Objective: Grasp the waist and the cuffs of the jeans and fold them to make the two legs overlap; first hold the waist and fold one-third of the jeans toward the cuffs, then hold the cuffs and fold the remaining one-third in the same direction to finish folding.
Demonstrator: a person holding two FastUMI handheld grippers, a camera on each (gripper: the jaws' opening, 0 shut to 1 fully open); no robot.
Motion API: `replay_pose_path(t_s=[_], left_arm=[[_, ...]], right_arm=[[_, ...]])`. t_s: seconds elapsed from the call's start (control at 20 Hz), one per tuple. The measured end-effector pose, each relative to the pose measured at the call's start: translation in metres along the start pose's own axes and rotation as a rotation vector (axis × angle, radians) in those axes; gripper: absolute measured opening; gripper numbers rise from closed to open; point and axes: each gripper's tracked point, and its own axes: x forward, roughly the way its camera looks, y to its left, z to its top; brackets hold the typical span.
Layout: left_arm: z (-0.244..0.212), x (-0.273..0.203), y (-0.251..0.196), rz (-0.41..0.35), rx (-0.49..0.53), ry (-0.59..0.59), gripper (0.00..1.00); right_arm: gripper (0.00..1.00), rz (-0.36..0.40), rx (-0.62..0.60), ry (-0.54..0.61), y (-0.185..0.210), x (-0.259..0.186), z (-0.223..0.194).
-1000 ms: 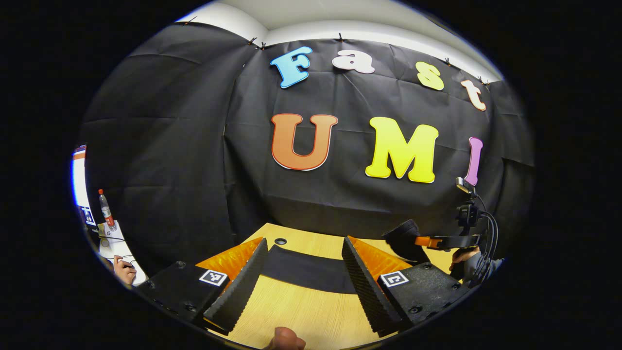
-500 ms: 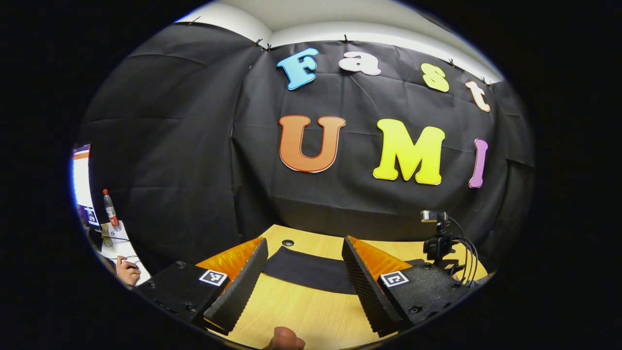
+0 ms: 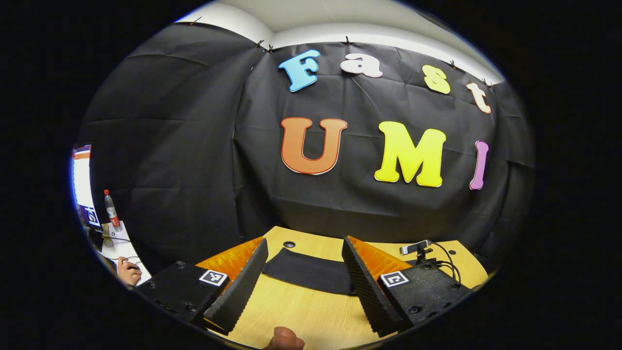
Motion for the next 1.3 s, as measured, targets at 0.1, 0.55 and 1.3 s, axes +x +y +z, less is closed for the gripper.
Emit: replay_pose_path(t_s=[0.1, 0.55, 1.3], left_arm=[[-0.003, 0.003, 0.000, -0.008, -0.014, 0.005, 0.98], [-0.060, 0.067, 0.002, -0.052, -0.365, 0.165, 0.98], [-0.203, 0.163, 0.074, 0.089, -1.213, 0.451, 0.98]], right_arm=[[0.09, 0.035, 0.014, 0.011, 0.003, -0.002, 0.001], [1.00, 0.033, 0.041, -0.180, -0.020, -0.067, 0.059], [1.00, -0.256, 0.140, -0.587, -0.173, -0.253, 0.187]])
